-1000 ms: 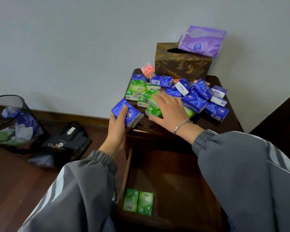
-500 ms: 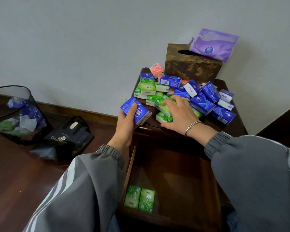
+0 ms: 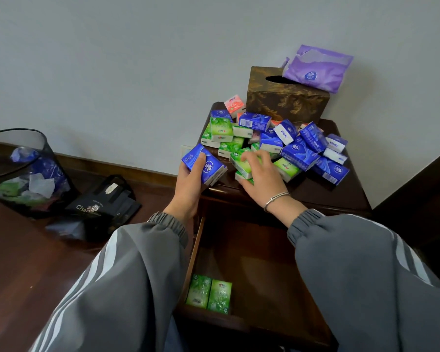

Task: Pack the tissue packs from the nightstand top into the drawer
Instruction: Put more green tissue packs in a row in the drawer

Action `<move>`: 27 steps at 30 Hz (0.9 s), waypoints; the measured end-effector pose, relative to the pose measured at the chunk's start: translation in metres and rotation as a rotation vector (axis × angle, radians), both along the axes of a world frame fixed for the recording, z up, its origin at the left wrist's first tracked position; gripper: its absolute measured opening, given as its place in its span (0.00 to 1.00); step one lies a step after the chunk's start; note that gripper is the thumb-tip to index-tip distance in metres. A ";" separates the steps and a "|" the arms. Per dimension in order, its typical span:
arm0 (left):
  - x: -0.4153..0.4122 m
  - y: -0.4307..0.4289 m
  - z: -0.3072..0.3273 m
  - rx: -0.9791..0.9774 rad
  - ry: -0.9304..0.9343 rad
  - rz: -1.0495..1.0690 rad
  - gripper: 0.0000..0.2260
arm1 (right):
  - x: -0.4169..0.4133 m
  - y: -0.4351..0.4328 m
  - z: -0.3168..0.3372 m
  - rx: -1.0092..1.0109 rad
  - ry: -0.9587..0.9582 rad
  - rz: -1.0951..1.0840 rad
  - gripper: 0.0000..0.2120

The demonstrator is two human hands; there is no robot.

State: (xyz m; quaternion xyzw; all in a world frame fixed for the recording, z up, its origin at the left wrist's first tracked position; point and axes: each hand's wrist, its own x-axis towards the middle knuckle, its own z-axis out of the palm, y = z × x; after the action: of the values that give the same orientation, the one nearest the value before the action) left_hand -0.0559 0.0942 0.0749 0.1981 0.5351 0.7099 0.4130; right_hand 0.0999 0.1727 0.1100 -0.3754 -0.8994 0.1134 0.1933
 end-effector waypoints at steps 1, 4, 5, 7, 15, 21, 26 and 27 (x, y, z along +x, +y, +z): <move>0.001 -0.001 0.002 -0.012 0.004 0.003 0.22 | 0.001 -0.003 0.001 -0.016 0.026 -0.005 0.19; 0.007 -0.008 0.009 -0.032 -0.006 0.040 0.20 | 0.013 -0.014 0.006 -0.077 0.115 -0.023 0.19; 0.010 -0.014 0.010 -0.030 -0.016 0.047 0.20 | 0.021 -0.022 0.007 -0.092 0.159 -0.023 0.19; 0.018 -0.036 0.003 -0.003 -0.053 0.040 0.19 | 0.043 -0.047 0.003 -0.113 0.269 0.014 0.19; 0.057 -0.122 -0.084 -0.225 -0.399 0.116 0.15 | 0.130 -0.129 -0.112 -0.484 -0.108 0.050 0.21; 0.065 -0.110 -0.095 -0.395 -0.254 0.093 0.22 | 0.121 -0.109 -0.168 -0.575 -0.335 -0.016 0.23; 0.068 -0.104 -0.104 -0.479 -0.246 0.047 0.22 | 0.120 -0.099 -0.193 -0.696 -0.413 0.009 0.39; 0.066 -0.103 -0.104 -0.472 -0.253 0.042 0.22 | 0.121 -0.096 -0.194 -0.742 -0.422 -0.010 0.43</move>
State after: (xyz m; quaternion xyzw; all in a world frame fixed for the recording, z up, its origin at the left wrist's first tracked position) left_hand 0.0105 -0.0085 -0.0296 -0.0051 0.6340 0.5929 0.4965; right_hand 0.2213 0.0766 -0.0845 -0.4387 -0.8157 0.3490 -0.1425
